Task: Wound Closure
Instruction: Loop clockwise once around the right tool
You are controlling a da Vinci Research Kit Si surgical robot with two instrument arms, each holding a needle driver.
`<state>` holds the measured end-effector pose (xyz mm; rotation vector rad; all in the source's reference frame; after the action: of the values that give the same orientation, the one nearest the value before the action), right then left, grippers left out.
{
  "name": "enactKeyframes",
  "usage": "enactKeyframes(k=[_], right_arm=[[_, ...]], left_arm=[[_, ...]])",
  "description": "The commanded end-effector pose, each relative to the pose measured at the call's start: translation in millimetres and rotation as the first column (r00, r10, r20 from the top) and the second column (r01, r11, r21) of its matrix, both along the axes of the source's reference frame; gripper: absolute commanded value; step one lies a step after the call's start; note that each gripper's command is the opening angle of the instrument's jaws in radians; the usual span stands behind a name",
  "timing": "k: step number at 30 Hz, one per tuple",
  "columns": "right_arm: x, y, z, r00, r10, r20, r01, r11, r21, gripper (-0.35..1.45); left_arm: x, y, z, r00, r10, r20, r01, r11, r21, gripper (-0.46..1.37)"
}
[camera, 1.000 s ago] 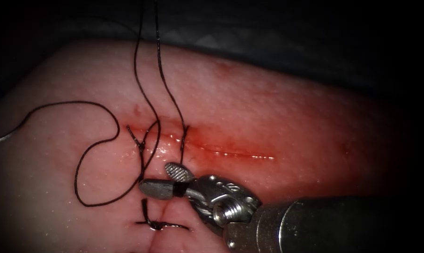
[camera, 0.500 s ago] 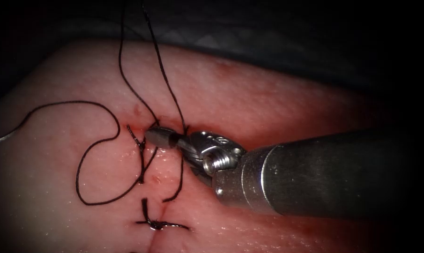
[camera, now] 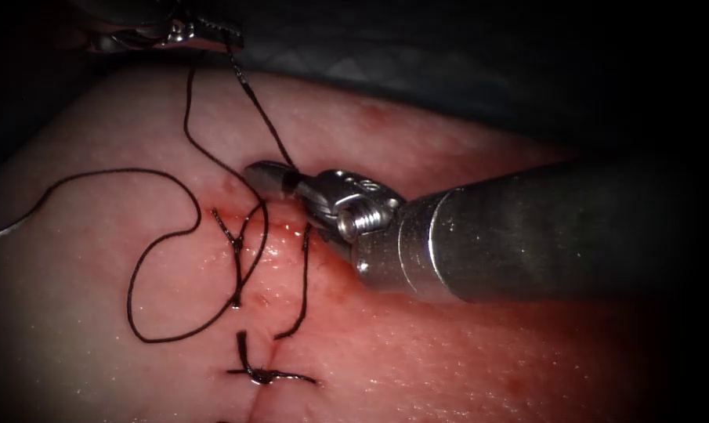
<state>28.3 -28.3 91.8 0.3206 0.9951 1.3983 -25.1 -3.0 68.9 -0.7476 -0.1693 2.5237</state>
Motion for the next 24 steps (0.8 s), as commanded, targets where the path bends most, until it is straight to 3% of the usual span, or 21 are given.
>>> enactKeyframes(k=[1, 9, 16, 19, 24], right_arm=[[-0.2, 0.5, -0.1, 1.0, 0.015, 0.0, -0.015, 1.0, -0.007, -0.35], [-1.8, 2.0, 0.4, 0.997, 0.077, -0.02, -0.078, 0.996, -0.044, -0.35], [-3.1, 2.5, 0.7, 0.991, 0.104, -0.084, -0.112, 0.99, -0.085, -0.35], [-3.6, 2.8, 1.0, 0.99, 0.074, -0.124, -0.086, 0.992, -0.09, -0.35], [-3.8, 2.9, 1.2, 0.969, -0.06, -0.238, 0.034, 0.993, -0.113, -0.35]], left_arm=[[-0.1, -0.3, 0.0, 1.0, 0.004, 0.004, -0.004, 1.0, 0.005, -0.35], [-0.4, -3.3, 0.9, 1.0, 0.006, 0.008, -0.006, 1.0, 0.014, -0.35], [-3.0, -7.3, 3.2, 0.998, 0.031, 0.045, -0.033, 0.999, 0.034, -0.35], [-4.0, -8.4, 4.2, 0.998, 0.04, 0.057, -0.041, 0.999, 0.032, -0.35], [-4.8, -8.9, 5.5, 0.997, 0.049, 0.059, -0.051, 0.998, 0.031, -0.35]])
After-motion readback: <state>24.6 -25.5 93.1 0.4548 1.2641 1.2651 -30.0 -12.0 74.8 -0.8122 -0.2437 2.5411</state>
